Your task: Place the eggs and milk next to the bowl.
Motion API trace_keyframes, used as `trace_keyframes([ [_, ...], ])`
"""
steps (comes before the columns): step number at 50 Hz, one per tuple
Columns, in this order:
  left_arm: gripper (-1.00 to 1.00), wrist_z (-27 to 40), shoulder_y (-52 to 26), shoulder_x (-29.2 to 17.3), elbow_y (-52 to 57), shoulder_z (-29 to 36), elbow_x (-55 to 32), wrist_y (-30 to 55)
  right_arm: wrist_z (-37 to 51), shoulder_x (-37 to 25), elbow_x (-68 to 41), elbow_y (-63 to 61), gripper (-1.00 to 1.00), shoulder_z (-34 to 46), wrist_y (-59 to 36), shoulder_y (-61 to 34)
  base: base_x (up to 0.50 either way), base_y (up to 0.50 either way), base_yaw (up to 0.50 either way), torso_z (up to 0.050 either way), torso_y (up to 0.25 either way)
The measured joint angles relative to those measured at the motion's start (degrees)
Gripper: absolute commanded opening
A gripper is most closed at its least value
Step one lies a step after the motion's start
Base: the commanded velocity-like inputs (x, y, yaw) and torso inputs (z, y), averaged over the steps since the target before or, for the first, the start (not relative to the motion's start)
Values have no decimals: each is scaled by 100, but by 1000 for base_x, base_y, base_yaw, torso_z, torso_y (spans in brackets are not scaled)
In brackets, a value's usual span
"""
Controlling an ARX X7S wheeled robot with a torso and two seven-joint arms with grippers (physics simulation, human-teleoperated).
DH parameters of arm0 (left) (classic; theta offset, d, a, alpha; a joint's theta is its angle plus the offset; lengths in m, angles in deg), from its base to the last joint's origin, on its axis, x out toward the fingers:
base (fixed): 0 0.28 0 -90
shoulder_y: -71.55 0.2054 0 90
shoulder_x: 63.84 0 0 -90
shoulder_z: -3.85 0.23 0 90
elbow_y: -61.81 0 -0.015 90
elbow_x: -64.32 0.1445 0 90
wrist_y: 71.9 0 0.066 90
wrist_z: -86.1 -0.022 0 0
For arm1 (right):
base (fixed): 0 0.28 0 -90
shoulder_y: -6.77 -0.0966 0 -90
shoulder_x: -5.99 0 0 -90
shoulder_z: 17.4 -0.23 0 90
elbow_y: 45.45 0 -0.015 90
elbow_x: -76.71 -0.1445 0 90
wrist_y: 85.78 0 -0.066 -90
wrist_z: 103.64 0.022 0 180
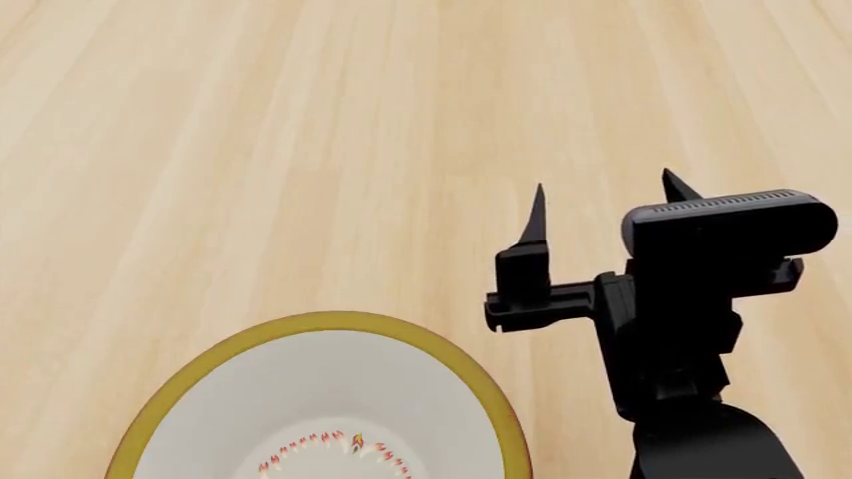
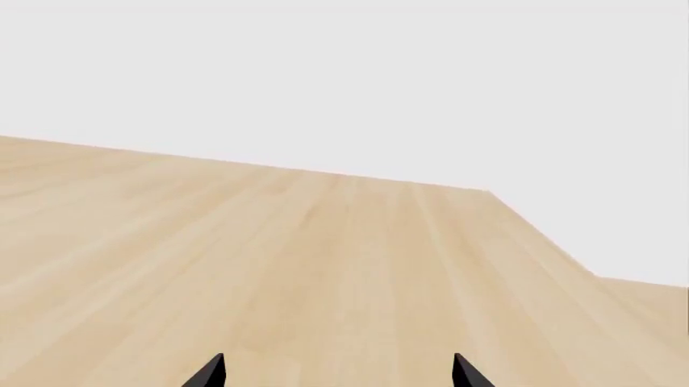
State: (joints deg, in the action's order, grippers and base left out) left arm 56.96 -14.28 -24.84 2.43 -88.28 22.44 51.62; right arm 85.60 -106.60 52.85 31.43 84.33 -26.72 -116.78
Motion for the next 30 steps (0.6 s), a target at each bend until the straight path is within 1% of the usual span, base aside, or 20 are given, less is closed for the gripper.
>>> trace_keyframes([
  [30,-100,-118,-307,122,-133,399,215,-175,61,-46,-52,-34,100,-21,-27,-33,0,-1,-1,0,-1],
])
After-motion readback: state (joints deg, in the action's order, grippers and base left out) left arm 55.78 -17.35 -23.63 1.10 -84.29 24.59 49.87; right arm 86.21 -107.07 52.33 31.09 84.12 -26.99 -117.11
